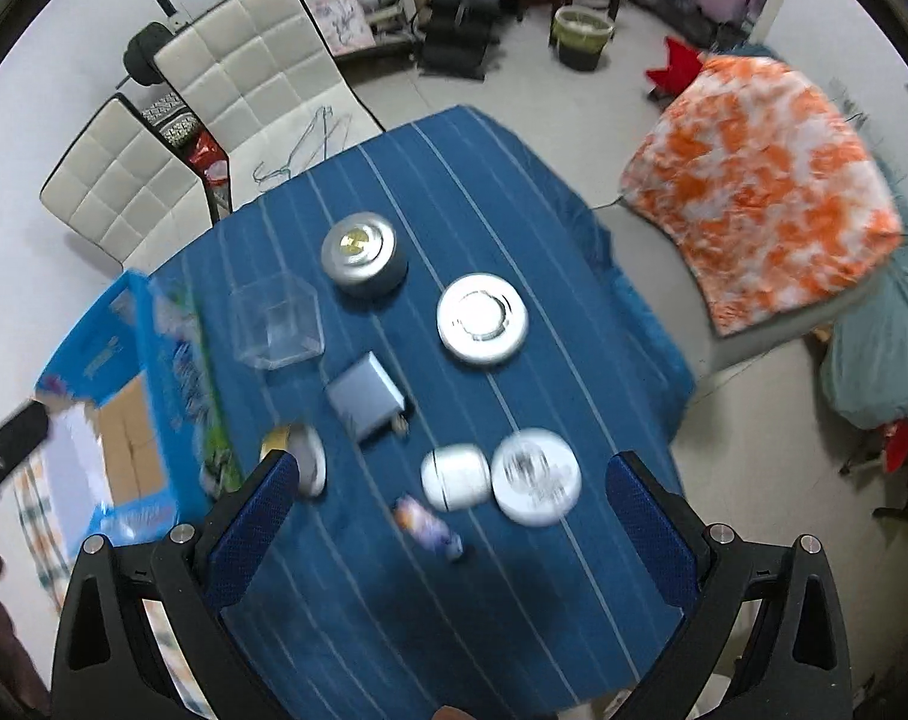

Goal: Organize rigid objects
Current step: 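Grasp the clear plastic cube with left tool while right tool grasps silver puck light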

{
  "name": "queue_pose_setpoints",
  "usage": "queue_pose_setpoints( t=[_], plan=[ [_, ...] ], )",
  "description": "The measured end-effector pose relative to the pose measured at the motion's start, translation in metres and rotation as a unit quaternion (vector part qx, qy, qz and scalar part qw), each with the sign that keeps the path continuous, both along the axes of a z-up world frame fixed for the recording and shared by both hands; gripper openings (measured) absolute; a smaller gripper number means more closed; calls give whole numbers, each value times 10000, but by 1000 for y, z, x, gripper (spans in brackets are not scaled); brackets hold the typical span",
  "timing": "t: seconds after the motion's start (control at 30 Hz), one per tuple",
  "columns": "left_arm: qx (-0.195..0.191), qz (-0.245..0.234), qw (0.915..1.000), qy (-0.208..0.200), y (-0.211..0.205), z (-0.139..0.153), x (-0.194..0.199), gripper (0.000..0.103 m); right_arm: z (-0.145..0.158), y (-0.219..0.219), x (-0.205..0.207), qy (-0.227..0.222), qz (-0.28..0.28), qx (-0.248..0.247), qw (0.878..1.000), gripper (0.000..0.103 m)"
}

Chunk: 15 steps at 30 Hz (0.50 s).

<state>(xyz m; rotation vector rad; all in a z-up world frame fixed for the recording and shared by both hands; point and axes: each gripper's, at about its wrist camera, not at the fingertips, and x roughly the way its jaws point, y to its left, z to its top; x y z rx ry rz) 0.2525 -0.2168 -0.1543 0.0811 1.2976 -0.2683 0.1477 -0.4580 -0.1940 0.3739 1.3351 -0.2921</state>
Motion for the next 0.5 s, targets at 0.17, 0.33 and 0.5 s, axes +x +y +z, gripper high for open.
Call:
queue_pose_setpoints(
  t=[0.17,0.33,0.5],
  plan=[
    [114,109,9971,741,-35,-73,49,101,-63,-29,80,283,-90,452,9985,100],
    [235,330,9905,1318,-51,-144,80,101,-110,-54,128,457,-168,812,9955,96],
    [427,387,9844,1662,-62,-185,86,101,-130,-58,150,413,-50,1110,9929,96]
  ],
)
